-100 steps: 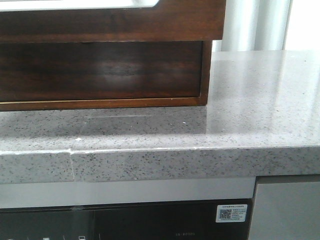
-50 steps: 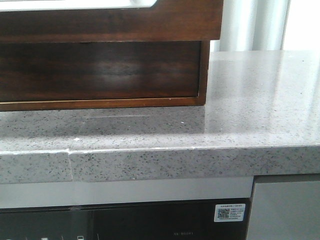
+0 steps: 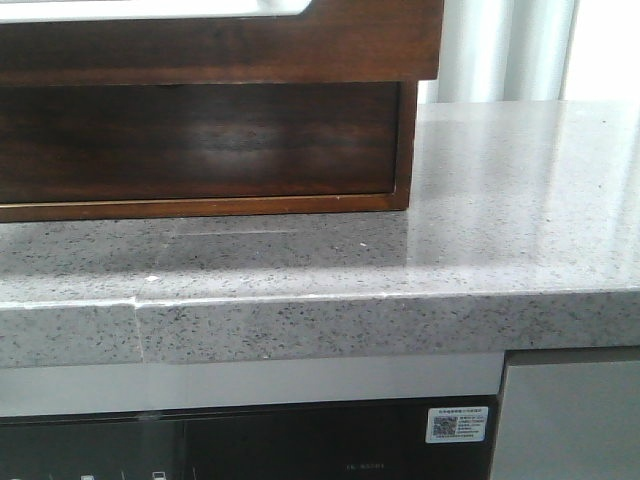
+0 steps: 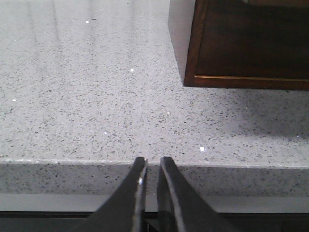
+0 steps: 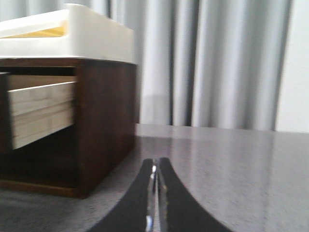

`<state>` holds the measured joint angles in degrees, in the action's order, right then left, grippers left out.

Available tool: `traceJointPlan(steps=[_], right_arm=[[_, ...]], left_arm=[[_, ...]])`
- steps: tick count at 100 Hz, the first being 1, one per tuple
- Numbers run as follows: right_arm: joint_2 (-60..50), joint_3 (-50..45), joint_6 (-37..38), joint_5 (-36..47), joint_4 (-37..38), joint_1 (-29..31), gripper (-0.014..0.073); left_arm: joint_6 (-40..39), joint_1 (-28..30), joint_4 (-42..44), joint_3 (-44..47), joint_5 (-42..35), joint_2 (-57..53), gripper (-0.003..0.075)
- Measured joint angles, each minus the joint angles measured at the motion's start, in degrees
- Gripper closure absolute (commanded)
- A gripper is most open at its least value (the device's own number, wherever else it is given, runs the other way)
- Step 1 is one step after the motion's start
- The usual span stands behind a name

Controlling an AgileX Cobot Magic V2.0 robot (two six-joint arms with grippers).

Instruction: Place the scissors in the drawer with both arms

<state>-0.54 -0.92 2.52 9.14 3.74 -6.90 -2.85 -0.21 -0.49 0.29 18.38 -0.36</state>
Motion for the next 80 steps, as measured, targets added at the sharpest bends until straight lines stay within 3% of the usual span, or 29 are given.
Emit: traceJointPlan(steps=[29,61,80], right_arm=[[0.0,0.0,2.4,-9.1,-1.1,10.8,0.0696],[0.0,0.0,2.2,-27.0,-2.1,11.8,0.0696],[0.0,0.0,1.2,-27.3,-2.2,11.8,0.0699]], left_arm=[[0.0,0.0,0.0,0.0,0.0,0.0,0.0717],[0.0,0.0,0.0,0.0,0.0,0.0,0.0717],[0.0,0.0,0.0,0.0,0.0,0.0,0.0717]])
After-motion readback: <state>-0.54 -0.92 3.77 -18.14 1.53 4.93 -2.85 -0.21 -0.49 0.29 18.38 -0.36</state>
